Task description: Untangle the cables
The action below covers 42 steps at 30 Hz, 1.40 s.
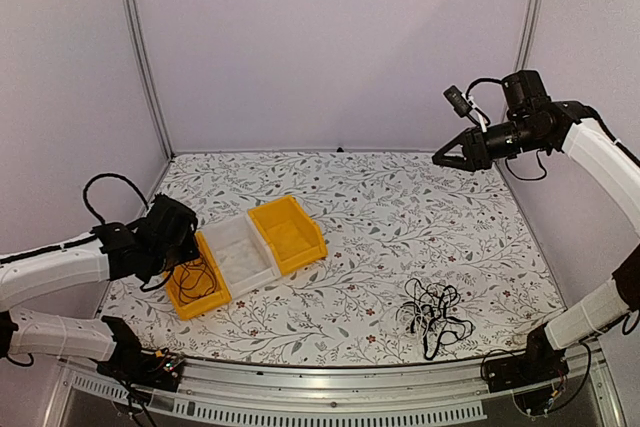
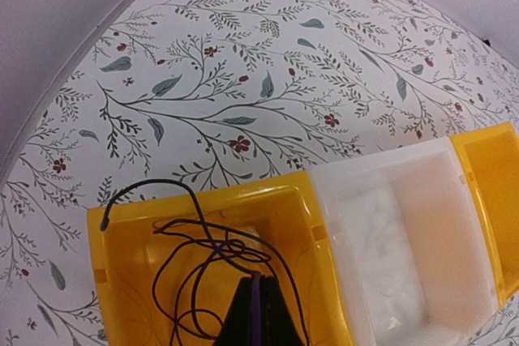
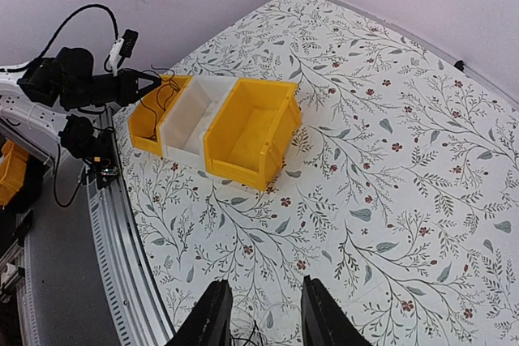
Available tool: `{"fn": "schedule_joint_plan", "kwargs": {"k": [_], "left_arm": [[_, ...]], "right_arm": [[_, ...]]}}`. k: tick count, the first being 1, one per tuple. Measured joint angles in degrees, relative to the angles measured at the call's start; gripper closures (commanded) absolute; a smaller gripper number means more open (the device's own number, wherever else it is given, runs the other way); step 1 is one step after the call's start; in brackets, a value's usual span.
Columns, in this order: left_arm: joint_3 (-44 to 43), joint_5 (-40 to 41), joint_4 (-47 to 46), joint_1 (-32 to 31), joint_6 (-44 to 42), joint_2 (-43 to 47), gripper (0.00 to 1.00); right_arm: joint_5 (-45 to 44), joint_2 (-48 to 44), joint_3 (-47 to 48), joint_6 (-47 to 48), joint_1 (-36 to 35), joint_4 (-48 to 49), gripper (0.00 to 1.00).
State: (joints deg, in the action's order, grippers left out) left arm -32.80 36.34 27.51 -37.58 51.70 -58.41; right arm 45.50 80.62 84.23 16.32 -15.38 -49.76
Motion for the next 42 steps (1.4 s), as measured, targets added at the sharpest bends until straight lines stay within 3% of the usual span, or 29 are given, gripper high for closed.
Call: {"fn": "schedule_joint_plan", "kwargs": {"k": [7, 17, 21, 25, 29, 37, 42], "left_arm": [[0.17, -8.74, 1.92, 0.04, 6.73, 1.70, 1.00], [-0.87, -14.73, 8.46, 0.31, 13.18, -1.18, 1.00], [-3.52, -15.32, 11.17, 0.81, 13.90, -5.53, 0.88], [-6.84, -14.91, 13.11, 1.33, 13.18, -8.61, 0.61], [-11.30, -13.00, 16.55, 1.92, 12.11, -9.70, 0.46], [-19.80, -11.45, 22.69, 5.95, 8.17, -9.18, 0.44], [-22.99, -11.85, 24.33, 7.82, 5.57, -7.65, 0.50]], "right_arm": [[-0.42, -0.35, -0.33, 0.42, 0.02, -0.04, 0.66], [-0.79, -0.63, -0.57, 0.70, 0.00, -0.04, 0.66], [-0.85, -0.63, -0.57, 0.70, 0.00, -0.04, 0.66], [-0.90, -0.66, -0.63, 0.70, 0.00, -0.09, 0.66], [-1.03, -0.98, -1.01, 0.70, 0.02, -0.09, 0.66], [-1.22, -2.23, -1.86, 0.72, 0.00, -0.33, 0.66], [-1.22, -2.23, -2.01, 0.72, 0.00, -0.33, 0.66]]}}
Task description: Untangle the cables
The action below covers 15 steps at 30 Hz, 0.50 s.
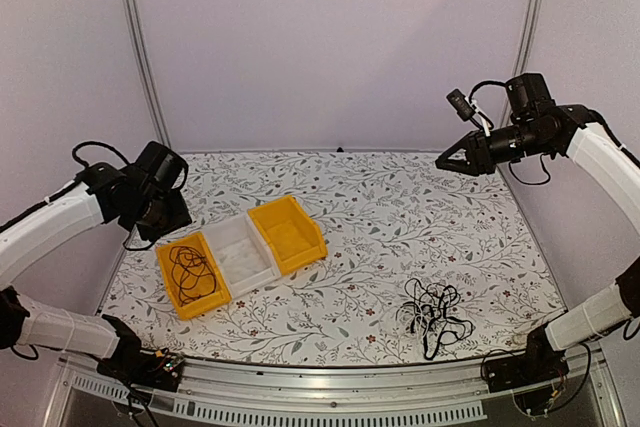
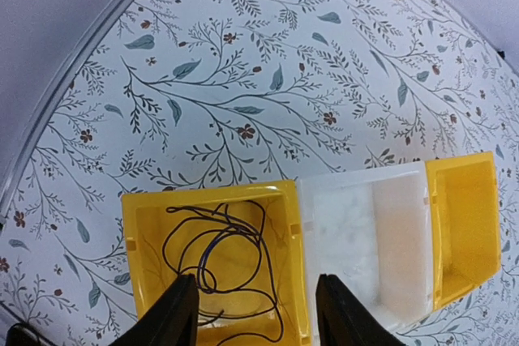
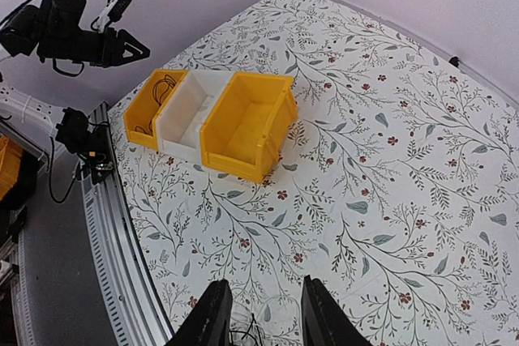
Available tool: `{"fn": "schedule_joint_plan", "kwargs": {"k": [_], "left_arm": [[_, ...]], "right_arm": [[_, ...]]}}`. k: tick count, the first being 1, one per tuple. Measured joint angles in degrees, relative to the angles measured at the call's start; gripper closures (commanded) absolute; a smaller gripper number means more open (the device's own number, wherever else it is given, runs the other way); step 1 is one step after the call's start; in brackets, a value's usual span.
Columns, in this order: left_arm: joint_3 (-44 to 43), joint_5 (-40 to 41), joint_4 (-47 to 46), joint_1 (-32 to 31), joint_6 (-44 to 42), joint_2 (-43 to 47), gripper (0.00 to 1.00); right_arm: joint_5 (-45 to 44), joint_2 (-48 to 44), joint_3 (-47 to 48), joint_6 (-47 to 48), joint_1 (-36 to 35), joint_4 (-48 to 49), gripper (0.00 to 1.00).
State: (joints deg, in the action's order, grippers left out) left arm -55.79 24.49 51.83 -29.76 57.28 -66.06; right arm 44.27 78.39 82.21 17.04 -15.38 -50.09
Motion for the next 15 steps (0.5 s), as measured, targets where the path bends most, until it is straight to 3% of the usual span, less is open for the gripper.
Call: {"fn": "schedule_joint_plan", "kwargs": {"k": [10, 15], "left_arm": [[-5.90, -8.87, -9.66, -0.04, -12.90, -1.60, 0.56], [-12.72, -13.60, -17.27, -5.01, -20.15, -6.82, 0.55]], "right_arm": [[-2.97, 0.09, -0.66, 5.35, 0.02, -1.09, 0.68], [-4.70, 0.11, -6.60, 12.79, 0.02, -3.26, 0.71]]}}
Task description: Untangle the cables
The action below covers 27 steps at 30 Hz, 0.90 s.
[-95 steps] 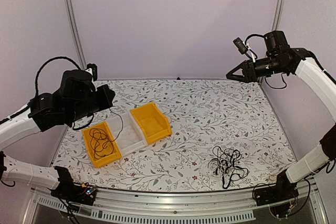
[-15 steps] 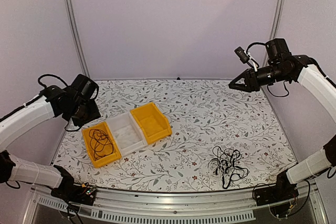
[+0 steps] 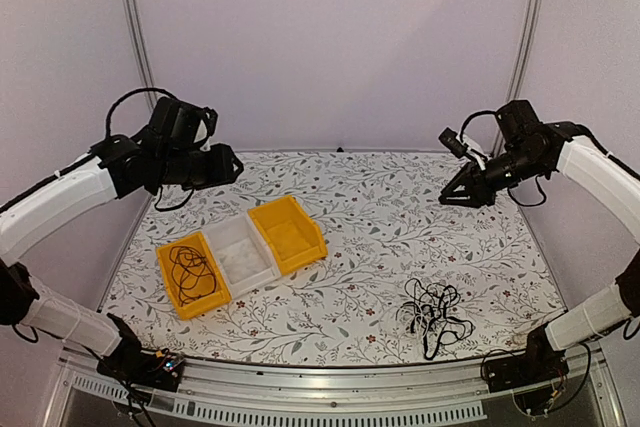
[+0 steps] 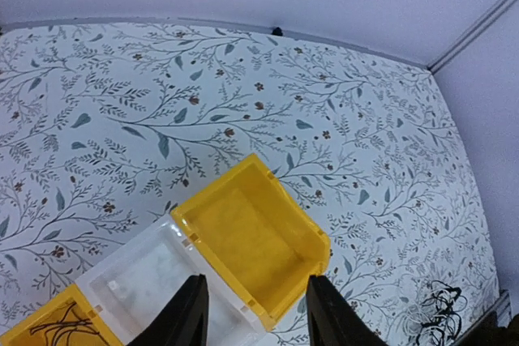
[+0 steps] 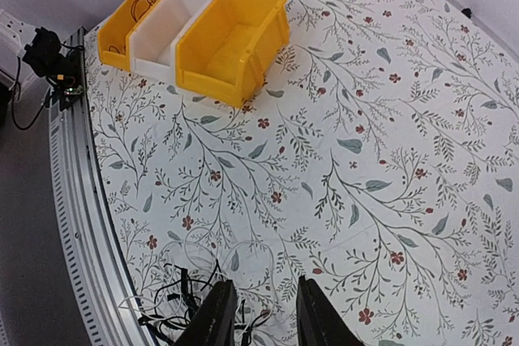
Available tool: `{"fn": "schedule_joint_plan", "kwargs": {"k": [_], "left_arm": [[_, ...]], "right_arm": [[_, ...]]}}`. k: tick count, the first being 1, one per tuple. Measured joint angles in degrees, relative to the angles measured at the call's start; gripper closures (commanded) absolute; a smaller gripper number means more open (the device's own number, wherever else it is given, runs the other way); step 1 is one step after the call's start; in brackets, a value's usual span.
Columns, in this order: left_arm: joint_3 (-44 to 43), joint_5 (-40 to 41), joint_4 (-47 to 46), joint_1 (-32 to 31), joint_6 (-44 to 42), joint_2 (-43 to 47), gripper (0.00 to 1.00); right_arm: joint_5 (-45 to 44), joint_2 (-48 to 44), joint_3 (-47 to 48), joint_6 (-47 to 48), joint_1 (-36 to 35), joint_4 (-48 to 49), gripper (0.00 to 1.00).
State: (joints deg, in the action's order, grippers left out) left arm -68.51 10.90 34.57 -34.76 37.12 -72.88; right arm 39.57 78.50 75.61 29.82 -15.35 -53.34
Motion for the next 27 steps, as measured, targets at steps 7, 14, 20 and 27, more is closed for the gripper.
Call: {"fn": "schedule_joint_plan", "kwargs": {"k": [7, 14, 20, 27], "left_arm": [[-6.10, -8.57, -9.42, -13.09, -13.53, -9.84, 0.54], [-3.91, -13.27, -16.79, -19.39, -12.94, -18.21, 0.54], [7.76, -11.85, -22.27, -19.52, -1.57, -17.68, 0.54], [9.07, -9.14, -23.78, -19.58, 2.43, -16.70, 0.54]], "right_arm": [[-2.71, -0.13, -12.55, 12.63, -1.51, -4.66, 0.71], [-5.62, -1.79, -20.85, 18.27, -6.29, -4.85, 0.66], [-4.50, 2.82, -20.76, 18.36, -7.48, -3.58, 0.65], [-3.06, 7.61, -18.23, 17.62, -9.62, -3.17, 0.65]]}}
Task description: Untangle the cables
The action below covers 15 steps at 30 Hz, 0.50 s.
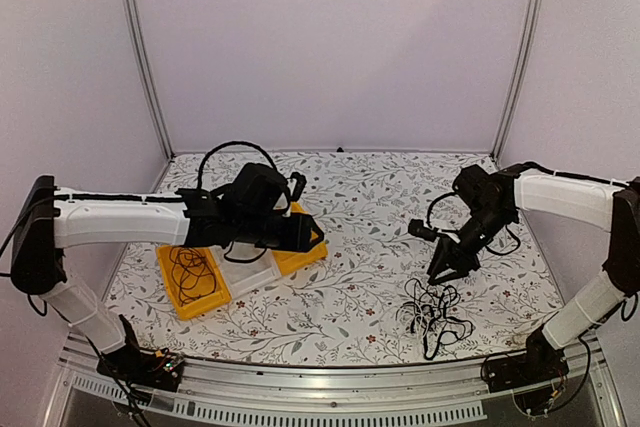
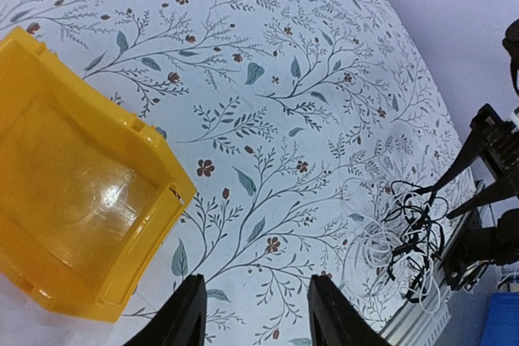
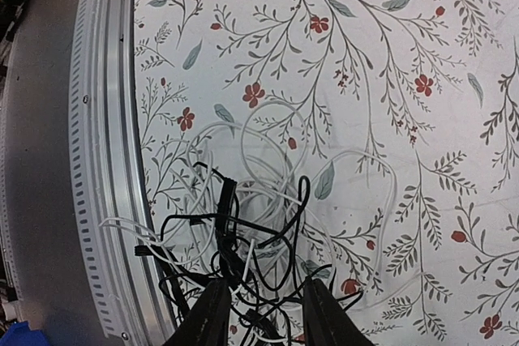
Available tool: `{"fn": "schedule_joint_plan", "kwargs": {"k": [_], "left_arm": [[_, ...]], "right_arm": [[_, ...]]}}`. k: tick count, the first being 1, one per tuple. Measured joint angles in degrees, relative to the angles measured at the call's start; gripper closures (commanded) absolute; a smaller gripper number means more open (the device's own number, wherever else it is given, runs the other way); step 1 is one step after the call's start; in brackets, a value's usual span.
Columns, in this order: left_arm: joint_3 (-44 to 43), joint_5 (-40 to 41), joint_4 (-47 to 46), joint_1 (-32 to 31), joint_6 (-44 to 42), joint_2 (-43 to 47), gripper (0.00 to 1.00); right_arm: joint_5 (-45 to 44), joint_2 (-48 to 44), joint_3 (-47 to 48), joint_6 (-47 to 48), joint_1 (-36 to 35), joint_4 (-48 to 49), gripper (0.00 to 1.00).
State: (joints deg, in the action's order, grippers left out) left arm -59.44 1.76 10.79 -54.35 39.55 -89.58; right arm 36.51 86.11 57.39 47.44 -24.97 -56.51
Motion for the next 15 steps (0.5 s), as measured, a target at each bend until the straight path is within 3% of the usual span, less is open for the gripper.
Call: {"fn": "schedule_joint_plan", "kwargs": {"k": [8, 15], "left_arm": [[-0.26, 2.73, 0.20, -0.02, 1.44, 3.58, 0.54], [1.31, 5.38, 0.72, -0.02, 2.86, 7.89, 0.54]], "right_arm": [[4.63, 8.13, 11.26, -4.98, -0.55, -1.92, 0.65], [5.05, 19.47, 22.49, -7.13, -1.88, -10.71, 0.63]]}}
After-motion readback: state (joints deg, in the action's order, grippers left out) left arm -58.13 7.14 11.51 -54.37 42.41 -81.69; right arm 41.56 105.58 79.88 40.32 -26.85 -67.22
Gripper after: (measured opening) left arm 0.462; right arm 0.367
